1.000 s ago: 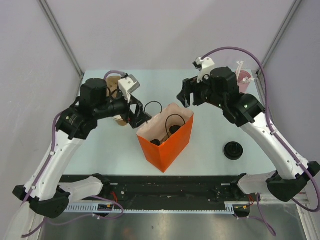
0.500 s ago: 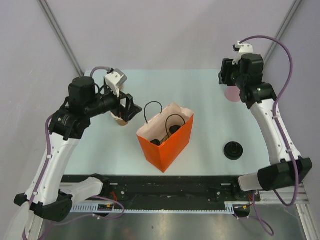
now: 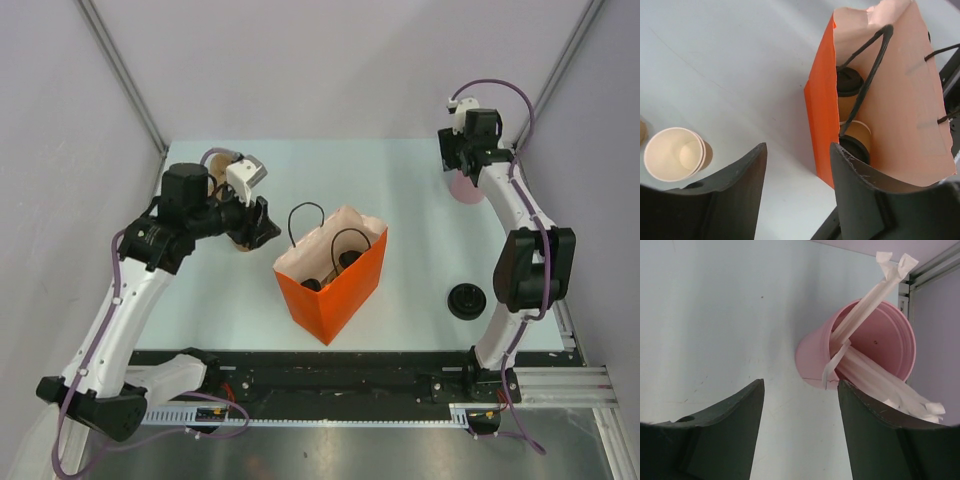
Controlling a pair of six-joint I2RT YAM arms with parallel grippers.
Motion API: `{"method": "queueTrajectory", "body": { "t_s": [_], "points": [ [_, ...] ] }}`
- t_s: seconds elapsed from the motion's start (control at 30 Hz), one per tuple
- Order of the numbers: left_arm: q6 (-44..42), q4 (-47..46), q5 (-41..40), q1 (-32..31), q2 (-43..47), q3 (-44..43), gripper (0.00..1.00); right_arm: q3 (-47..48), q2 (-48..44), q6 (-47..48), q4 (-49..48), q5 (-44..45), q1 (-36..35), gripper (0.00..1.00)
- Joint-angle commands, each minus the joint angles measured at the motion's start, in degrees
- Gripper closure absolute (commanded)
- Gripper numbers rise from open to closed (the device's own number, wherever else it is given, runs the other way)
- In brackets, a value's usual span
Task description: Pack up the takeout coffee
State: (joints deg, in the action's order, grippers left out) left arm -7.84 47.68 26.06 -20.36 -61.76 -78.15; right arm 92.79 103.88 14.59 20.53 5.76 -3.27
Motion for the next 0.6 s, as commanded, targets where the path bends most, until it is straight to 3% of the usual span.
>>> {"method": "queueTrajectory", "body": {
  "t_s": [0.0,0.2,0.37,0.57],
  "points": [
    [-3.5,-0.9,5.1,0.3,-1.0,2.1,0.46,4.5,2.6,4.5,-4.6,3.4,0.0,0.36],
    [-3.9,-0.9,9.3,0.1,-2.1,3.0,0.48,6.1,5.9,7.3,-6.6,7.2,0.4,0.39],
    [-4.1,-0.9,9.4,0.0,-2.8,3.0,0.48,7.7,8.1,9.8,-6.4,9.1,0.4,0.48],
    [-4.5,-0.9,9.5,-0.1,-3.2,2.8,0.48,9.0,9.2,10.5,-5.7,6.9,0.7,0.76]
  ]
}}
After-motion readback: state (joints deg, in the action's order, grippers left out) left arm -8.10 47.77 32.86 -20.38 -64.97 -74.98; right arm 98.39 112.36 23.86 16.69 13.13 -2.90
